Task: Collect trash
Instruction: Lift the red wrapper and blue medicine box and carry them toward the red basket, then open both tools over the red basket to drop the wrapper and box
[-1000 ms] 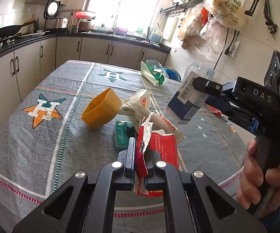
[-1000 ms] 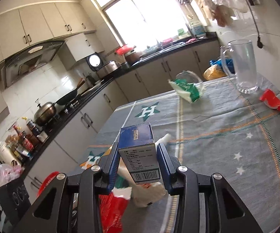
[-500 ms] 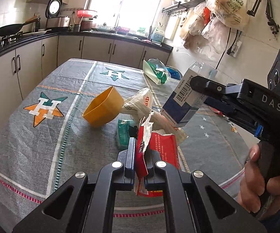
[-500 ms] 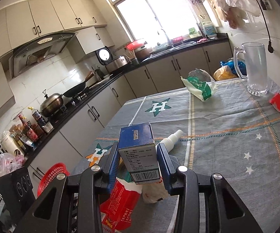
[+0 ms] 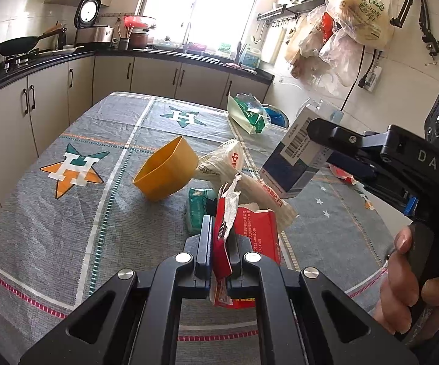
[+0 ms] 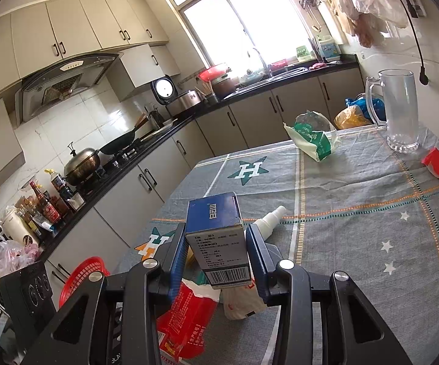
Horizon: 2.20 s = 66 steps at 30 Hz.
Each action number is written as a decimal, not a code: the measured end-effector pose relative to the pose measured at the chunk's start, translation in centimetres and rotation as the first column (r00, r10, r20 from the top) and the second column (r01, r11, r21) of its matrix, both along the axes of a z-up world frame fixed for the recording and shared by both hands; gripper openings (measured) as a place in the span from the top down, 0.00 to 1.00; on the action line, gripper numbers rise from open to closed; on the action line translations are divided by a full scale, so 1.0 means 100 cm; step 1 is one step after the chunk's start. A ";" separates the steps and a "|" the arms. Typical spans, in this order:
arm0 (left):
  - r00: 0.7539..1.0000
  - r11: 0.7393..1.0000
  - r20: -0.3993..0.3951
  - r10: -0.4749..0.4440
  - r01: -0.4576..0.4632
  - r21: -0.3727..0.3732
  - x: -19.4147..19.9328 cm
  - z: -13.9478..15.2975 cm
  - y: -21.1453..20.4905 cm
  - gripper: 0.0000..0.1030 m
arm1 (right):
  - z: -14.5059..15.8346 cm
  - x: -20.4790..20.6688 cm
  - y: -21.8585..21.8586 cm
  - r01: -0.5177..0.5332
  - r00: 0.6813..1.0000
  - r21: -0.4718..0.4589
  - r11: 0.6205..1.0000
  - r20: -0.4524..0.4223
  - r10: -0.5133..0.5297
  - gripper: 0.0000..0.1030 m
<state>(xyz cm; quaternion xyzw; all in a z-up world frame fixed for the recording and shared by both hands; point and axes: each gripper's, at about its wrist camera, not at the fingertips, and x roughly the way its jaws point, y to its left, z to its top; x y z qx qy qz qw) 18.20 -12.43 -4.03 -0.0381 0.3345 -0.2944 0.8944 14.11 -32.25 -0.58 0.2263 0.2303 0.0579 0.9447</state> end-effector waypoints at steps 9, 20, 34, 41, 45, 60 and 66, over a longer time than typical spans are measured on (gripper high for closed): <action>1.000 1.000 -0.011 0.020 -0.020 0.023 0.003 -0.002 -0.002 0.94 | 0.005 -0.004 0.004 -0.012 1.000 -0.005 1.000 0.022 0.012 0.59; 0.999 0.998 -0.003 0.045 -0.044 0.044 -0.016 0.005 0.008 0.94 | 0.006 -0.002 0.010 -0.026 0.999 -0.022 0.999 0.037 0.027 0.59; 0.986 0.987 0.043 0.158 -0.159 0.011 -0.035 0.026 0.072 0.94 | 0.009 -0.006 0.040 -0.134 0.991 0.048 0.990 0.017 0.133 0.59; 0.973 0.973 0.038 0.228 -0.227 -0.033 -0.031 0.030 0.113 0.94 | 0.011 -0.003 0.078 -0.203 0.979 0.030 0.979 -0.001 0.204 0.59; 0.959 0.958 0.032 0.281 -0.278 -0.063 -0.025 0.031 0.141 0.94 | 0.014 0.004 0.104 -0.247 0.969 0.012 0.969 -0.013 0.247 0.59; 0.863 0.856 -0.011 0.505 -0.503 -0.121 -0.005 0.022 0.264 0.94 | 0.019 0.047 0.210 -0.409 0.911 0.001 0.913 -0.058 0.408 0.59; 0.822 0.816 -0.039 0.567 -0.568 -0.111 0.002 0.010 0.299 0.94 | 0.019 0.060 0.242 -0.457 0.887 0.011 0.889 -0.071 0.457 0.59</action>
